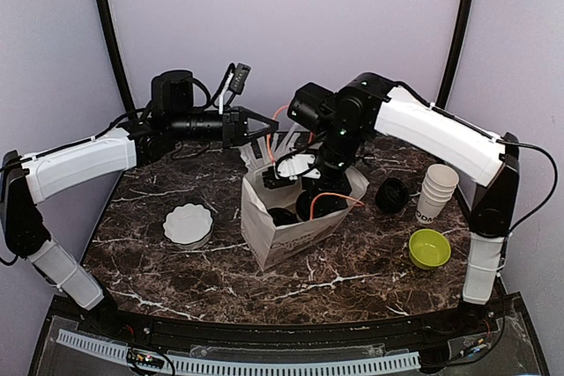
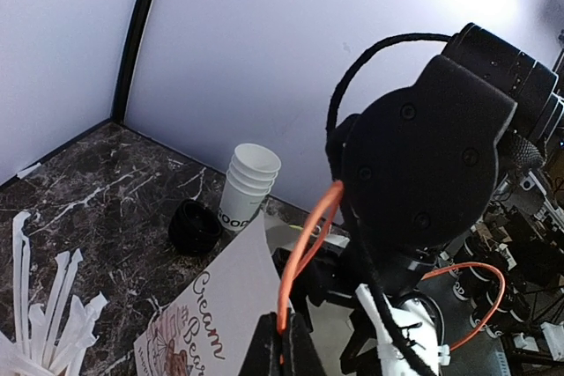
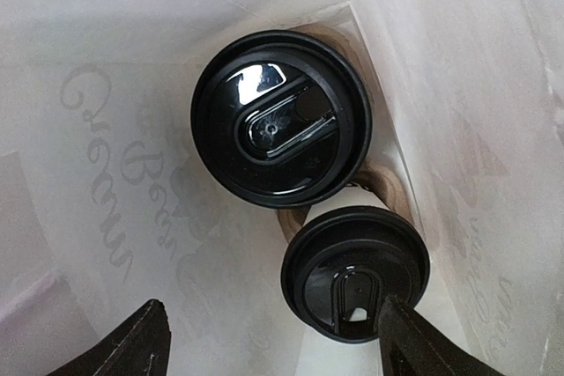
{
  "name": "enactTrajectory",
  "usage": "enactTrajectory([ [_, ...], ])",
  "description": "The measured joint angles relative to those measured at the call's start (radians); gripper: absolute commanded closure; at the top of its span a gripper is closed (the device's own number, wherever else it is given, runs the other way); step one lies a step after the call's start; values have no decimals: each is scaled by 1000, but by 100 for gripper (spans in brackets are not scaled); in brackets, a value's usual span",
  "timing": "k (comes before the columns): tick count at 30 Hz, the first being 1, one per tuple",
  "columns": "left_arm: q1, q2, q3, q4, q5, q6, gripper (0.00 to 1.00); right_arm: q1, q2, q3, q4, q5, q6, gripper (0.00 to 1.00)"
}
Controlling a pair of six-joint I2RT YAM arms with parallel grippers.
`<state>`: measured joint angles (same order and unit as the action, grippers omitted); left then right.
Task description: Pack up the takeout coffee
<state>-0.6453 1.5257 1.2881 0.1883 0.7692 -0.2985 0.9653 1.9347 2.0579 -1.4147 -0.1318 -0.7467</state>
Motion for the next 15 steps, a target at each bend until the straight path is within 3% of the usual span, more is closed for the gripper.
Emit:
enactTrajectory([
  [5,0,0,4,5,6,0,100,22,-93,11,13,26,-30,9],
  [15,-33,0,7,-30,15,69,100,24,-510,-76,206,153,-21,11],
])
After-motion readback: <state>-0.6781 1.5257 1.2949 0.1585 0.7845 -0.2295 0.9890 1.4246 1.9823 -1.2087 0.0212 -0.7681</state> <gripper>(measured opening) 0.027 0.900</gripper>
